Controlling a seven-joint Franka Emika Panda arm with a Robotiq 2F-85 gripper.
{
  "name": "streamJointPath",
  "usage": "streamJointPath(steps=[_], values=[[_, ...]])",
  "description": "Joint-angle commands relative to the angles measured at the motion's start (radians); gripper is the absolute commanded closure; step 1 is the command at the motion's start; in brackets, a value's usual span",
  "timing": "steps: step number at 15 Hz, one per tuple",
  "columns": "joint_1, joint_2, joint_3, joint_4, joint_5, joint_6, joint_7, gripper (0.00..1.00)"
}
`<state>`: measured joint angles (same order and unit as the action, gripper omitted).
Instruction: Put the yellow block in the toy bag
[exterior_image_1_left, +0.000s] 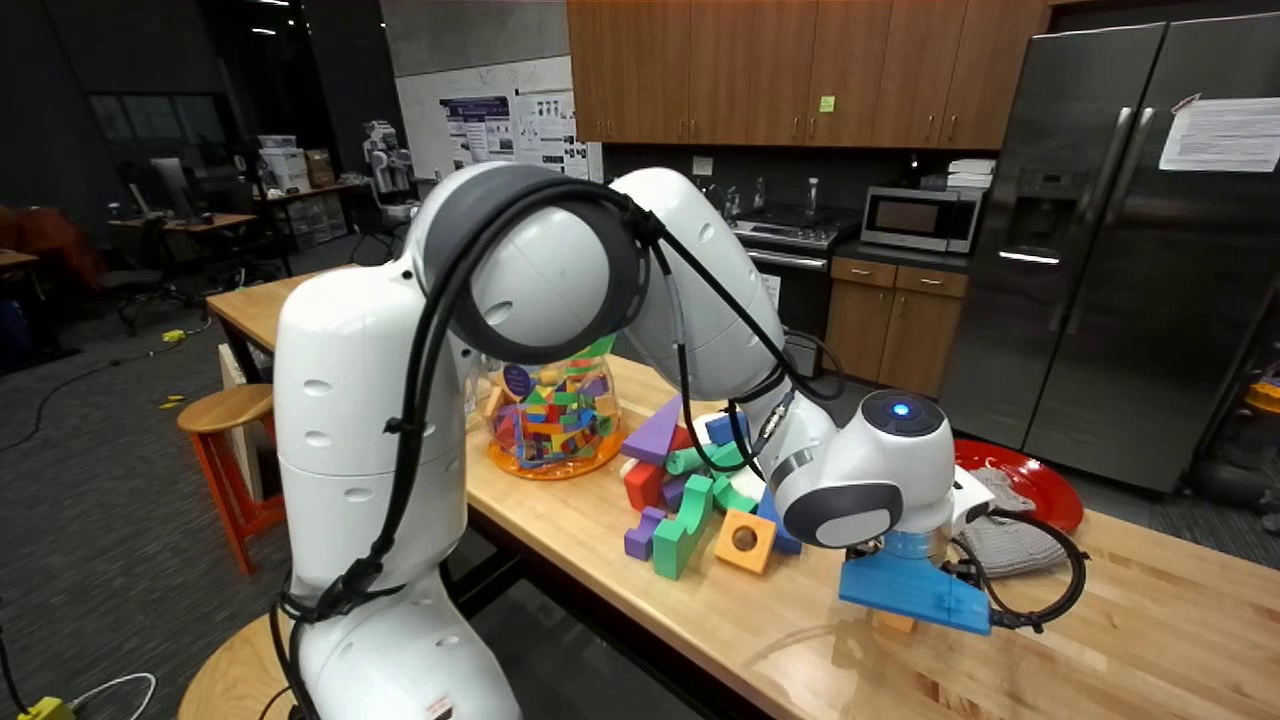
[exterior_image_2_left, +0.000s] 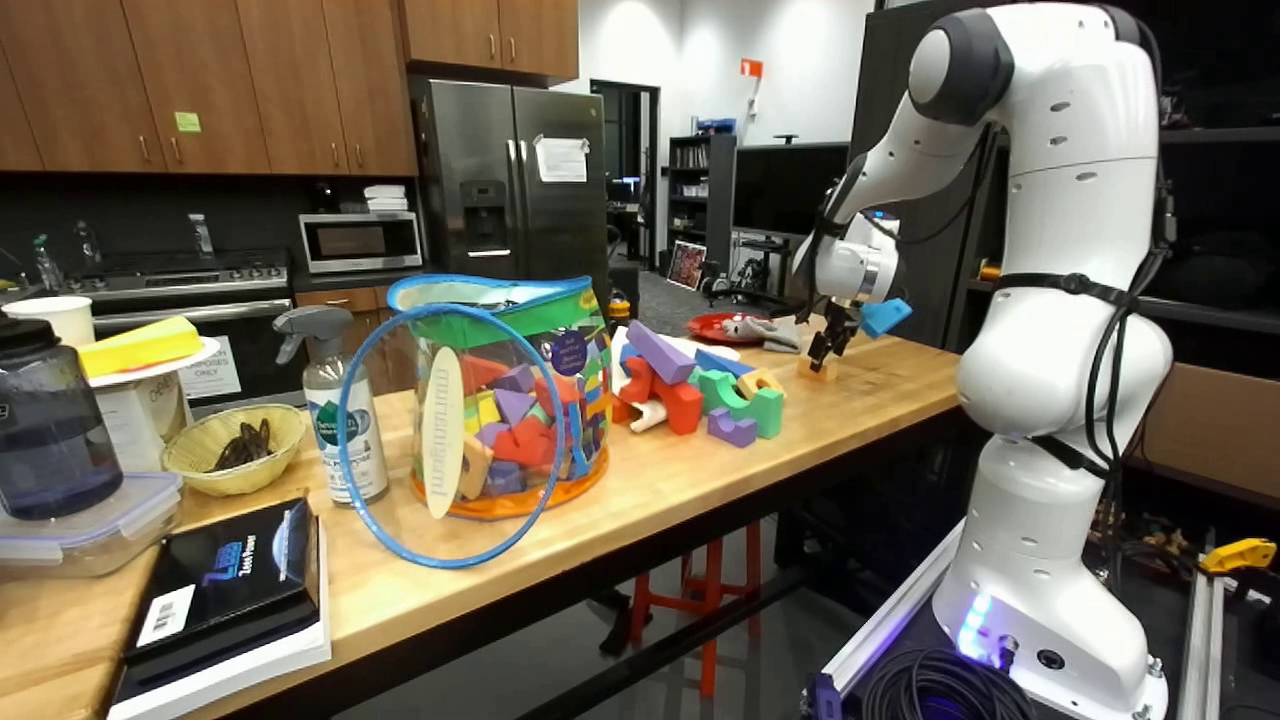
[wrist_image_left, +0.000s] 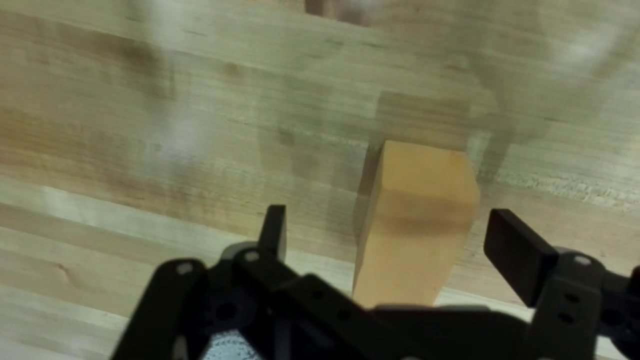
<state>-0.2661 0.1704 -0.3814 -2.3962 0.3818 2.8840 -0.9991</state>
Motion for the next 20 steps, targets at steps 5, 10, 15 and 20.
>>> streamJointPath(steps=[5,10,15,20], values=[[-0.004,0.039,0.033,-0.012,0.021,0.023,-0.007,0.00],[-0.009,0.046,0.039,-0.010,0.030,0.041,-0.011,0.27],[-0.016,0.040,0.053,-0.003,0.057,0.054,-0.020,0.46],[-0.019,0.038,0.062,-0.001,0.083,0.066,-0.027,0.84]])
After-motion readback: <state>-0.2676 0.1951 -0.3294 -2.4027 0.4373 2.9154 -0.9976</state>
